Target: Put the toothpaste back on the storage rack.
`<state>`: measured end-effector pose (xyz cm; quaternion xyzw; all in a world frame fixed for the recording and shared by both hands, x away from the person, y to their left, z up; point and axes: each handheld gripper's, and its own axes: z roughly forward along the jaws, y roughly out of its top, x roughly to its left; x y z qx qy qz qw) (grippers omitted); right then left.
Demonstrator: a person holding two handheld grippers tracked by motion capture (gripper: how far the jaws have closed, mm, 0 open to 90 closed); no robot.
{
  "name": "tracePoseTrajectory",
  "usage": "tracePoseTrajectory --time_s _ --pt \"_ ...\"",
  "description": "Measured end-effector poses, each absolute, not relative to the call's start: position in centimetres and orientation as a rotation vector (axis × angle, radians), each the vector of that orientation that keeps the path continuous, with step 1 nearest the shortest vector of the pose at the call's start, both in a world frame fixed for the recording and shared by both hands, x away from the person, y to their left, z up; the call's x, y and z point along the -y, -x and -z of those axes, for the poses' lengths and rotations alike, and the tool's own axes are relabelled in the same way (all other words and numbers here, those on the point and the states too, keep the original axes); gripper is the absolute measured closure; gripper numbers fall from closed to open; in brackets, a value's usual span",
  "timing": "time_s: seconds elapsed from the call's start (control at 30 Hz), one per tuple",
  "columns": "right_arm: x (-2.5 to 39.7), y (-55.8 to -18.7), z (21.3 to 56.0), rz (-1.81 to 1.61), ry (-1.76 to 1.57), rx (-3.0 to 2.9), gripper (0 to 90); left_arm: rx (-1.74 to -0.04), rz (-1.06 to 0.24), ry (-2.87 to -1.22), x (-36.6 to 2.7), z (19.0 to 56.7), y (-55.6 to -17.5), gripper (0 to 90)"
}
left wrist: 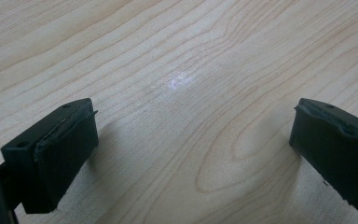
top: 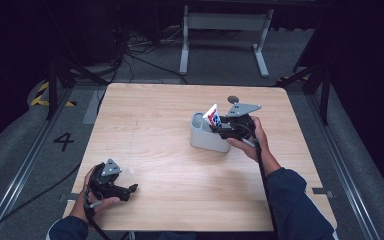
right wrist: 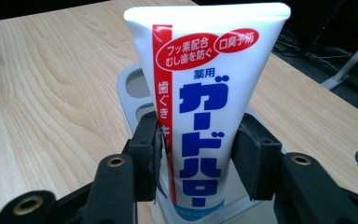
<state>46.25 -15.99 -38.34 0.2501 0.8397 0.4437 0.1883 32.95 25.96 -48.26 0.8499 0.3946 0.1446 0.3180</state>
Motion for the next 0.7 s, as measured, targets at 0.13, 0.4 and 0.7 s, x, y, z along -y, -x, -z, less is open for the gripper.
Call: tracePoseTrajectory --time_s 0.13,0.4,0.7 --pt "15.78 -46.07 38.31 -1.259 -0.703 -2.361 54.0 -1.039 -0.381 -2.236 -25.95 48.26 -32.94 1.5" --pt "15.37 -45.83 38.24 -1.256 -0.687 -2.364 52.0 -1.038 -0.382 -2.234 -25.95 48.28 -32.95 1.5" --pt "15.35 -45.65 38.12 -1.246 -0.686 -2.36 48.6 -1.038 -0.381 -2.236 -25.95 48.26 -32.95 1.5"
